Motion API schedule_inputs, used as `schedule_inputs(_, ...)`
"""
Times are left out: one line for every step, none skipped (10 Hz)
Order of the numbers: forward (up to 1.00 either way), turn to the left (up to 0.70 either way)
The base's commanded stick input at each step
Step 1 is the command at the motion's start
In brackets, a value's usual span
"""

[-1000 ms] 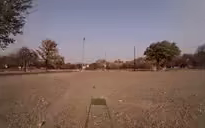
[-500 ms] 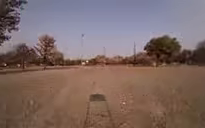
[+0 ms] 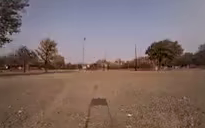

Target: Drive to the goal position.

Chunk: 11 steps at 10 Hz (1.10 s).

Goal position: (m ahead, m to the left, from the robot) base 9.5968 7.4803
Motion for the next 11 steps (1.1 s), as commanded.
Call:
schedule_inputs(0.70,0.00)
schedule_inputs(0.70,0.00)
schedule_inputs(0.70,0.00)
schedule_inputs(0.70,0.00)
schedule_inputs(0.70,0.00)
schedule_inputs(0.70,0.00)
schedule_inputs(0.70,0.00)
schedule_inputs(0.70,0.00)
schedule_inputs(0.70,0.00)
schedule_inputs(0.70,0.00)
schedule_inputs(0.70,0.00)
